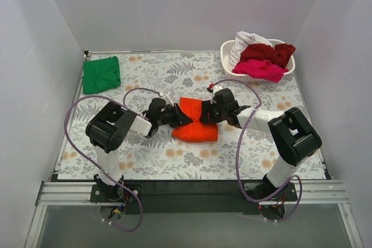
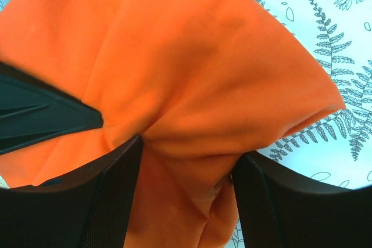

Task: Fold and stack the t-shirts
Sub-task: Neatly place the folded tshirt to the corner

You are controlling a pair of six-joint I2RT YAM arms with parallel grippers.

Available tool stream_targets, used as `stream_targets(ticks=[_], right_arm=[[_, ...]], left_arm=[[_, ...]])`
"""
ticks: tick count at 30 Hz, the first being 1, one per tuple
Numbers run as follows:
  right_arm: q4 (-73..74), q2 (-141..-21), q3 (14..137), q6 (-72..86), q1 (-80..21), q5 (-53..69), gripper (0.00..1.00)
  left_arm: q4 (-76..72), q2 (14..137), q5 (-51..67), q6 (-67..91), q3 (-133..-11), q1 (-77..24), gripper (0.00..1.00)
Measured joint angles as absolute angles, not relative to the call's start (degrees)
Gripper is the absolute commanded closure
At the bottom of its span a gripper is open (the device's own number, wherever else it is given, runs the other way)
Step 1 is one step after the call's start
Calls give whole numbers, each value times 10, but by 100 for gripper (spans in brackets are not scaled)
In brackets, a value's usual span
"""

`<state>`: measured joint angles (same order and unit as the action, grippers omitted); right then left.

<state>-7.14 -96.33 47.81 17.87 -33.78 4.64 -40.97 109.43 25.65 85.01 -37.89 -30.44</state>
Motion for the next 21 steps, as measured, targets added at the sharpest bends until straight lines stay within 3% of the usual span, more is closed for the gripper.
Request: stream_targets(ticks=[11, 21], right_arm=[[-30, -891, 430, 176, -342, 31, 41], [-12, -789, 383, 161, -343, 28, 40]], left_arm=[[-178, 1089, 229, 731, -513, -253, 100], [76, 1150, 204, 542, -779, -120, 100]])
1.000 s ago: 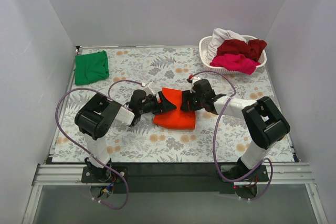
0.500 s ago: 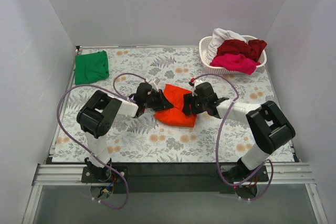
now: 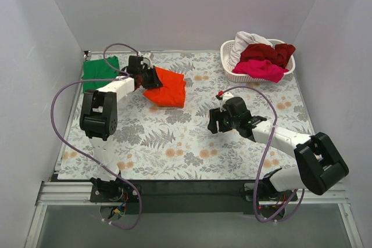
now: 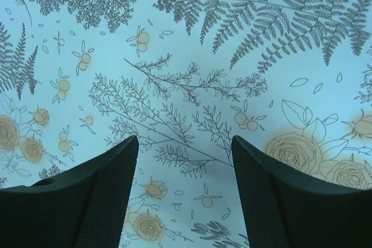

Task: Fold and stack the t-shirts
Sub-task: Neatly place the folded tshirt to the corner

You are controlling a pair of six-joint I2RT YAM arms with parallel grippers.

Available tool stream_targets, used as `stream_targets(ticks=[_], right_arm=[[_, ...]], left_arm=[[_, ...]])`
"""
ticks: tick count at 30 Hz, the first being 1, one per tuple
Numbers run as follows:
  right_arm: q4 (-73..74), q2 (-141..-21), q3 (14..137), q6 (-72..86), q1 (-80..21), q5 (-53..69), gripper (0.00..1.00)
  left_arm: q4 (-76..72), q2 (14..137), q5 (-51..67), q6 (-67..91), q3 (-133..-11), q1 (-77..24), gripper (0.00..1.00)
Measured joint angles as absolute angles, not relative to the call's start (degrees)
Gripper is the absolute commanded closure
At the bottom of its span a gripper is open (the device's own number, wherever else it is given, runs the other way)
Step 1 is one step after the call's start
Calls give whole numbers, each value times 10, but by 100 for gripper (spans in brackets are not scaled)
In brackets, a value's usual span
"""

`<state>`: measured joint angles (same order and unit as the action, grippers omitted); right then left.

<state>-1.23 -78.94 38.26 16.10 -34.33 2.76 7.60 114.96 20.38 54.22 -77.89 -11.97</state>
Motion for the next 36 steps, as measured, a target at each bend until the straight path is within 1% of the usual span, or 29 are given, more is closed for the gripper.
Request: stream_targets(ticks=[5, 10, 16, 20, 26, 28, 32, 36], right_arm=[[-31, -745, 328, 164, -345, 43, 40], [-52, -727, 294, 166, -354, 59, 40], [-89, -717, 267, 172, -364, 80, 40], [-109, -717, 259, 176, -368, 93, 40], [-135, -717, 252, 178, -370, 112, 40], [-143, -717, 251, 178, -371, 116, 40], [-150, -714, 243, 178, -373, 122, 41], [-152, -707, 238, 178, -376, 122, 41]], left_arm=[[176, 1201, 204, 481, -894, -80, 100], [258, 1273, 194, 433, -1026, -53, 100], [328, 1307, 183, 395, -1110, -15, 100], [364, 1308, 184, 371, -1147, 19, 100], [398, 1306, 184, 353, -1163, 69, 100], [420, 1311, 184, 349, -1195, 80, 100], [420, 1311, 184, 340, -1241, 92, 100], [405, 1309, 192, 338, -1243, 105, 100]])
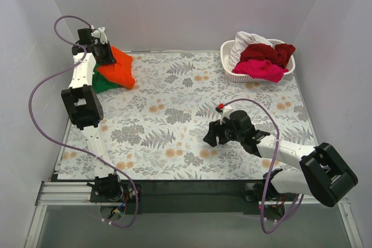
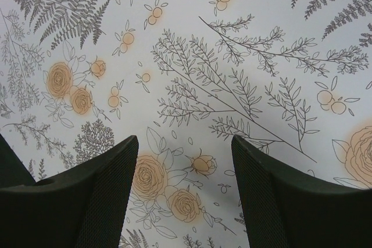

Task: Fold and stack the t-shirts
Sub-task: Neatly place the folded tshirt to the corner

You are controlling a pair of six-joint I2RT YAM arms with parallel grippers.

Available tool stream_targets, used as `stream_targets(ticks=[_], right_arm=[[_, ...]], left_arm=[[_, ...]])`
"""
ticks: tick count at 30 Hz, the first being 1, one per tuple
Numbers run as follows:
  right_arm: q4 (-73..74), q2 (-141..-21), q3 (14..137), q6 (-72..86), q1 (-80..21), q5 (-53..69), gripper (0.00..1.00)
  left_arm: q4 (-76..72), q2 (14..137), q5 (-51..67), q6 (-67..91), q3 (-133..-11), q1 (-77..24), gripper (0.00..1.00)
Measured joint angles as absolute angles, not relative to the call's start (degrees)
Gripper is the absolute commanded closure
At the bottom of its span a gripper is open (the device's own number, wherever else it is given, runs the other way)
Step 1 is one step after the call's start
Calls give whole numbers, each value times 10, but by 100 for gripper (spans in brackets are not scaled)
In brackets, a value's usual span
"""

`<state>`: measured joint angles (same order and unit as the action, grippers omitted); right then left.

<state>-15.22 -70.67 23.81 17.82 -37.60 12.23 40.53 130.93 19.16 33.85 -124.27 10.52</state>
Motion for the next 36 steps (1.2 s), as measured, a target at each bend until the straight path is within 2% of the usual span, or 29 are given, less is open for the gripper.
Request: stream_targets(ticks=[14, 22, 36], right_arm=[[-161, -726, 238, 178, -392, 127, 41], [-167, -739, 238, 177, -395, 128, 41], [-168, -748, 239, 176, -403, 128, 41]], left_arm=[[347, 1307, 247, 376, -1224, 203, 100], [314, 1307, 244, 388, -1221, 210, 100], [247, 1309, 221, 399, -1121, 258, 100]])
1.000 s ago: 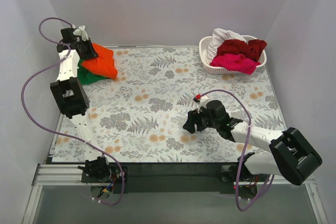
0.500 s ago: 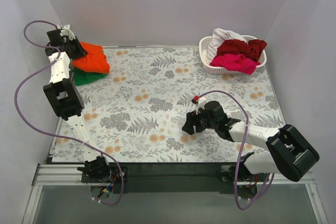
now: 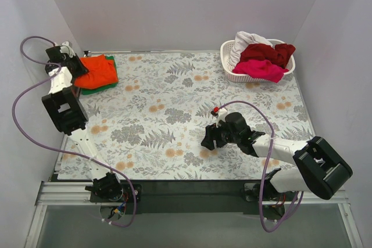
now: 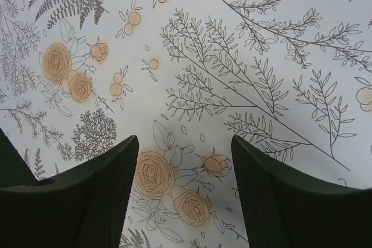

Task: Fold and stack the t-shirts
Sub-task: Neatly place the folded tshirt to the corner

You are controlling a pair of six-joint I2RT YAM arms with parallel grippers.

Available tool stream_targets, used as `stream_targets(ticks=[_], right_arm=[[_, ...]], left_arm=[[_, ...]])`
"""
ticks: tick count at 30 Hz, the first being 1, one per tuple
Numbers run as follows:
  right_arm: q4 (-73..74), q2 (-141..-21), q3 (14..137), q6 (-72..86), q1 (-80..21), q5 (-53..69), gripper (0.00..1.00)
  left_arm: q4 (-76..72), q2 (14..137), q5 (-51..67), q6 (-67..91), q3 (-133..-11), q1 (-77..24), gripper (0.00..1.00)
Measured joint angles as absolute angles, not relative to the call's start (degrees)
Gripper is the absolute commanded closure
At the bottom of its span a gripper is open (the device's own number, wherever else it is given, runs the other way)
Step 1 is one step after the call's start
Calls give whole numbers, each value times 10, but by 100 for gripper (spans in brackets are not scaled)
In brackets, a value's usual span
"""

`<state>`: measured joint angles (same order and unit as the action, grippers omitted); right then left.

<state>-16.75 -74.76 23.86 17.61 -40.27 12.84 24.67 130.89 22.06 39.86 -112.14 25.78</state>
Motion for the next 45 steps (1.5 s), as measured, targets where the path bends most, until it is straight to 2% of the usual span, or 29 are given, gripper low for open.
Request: stream_targets(ticks=[13, 16, 18, 19, 20, 21, 30, 43, 45], right_arm=[[-169, -769, 249, 174, -415, 131, 41], [-170, -773, 251, 173, -418, 132, 41], [-170, -775, 255, 172, -420, 133, 41], [-169, -778, 257, 171, -421, 133, 41], [-171, -781, 258, 171, -422, 133, 41], [-171, -784, 260, 170, -422, 133, 41], [-179, -795, 267, 165, -426, 134, 40], [-174, -764, 267, 165, -427, 110, 25], [-168, -755, 267, 165, -427, 102, 24]], left_arm=[[214, 1369, 204, 402, -1141, 257, 100], [209, 1384, 192, 405, -1151, 254, 89], [209, 1386, 179, 404, -1152, 250, 54], [206, 1386, 168, 407, -1152, 246, 40], [201, 1386, 160, 408, -1153, 243, 6], [198, 1386, 154, 407, -1153, 240, 3], [164, 1355, 78, 423, -1119, 205, 2], [132, 1170, -181, 450, -1074, 129, 2], [123, 1118, -213, 483, -1031, 125, 2]])
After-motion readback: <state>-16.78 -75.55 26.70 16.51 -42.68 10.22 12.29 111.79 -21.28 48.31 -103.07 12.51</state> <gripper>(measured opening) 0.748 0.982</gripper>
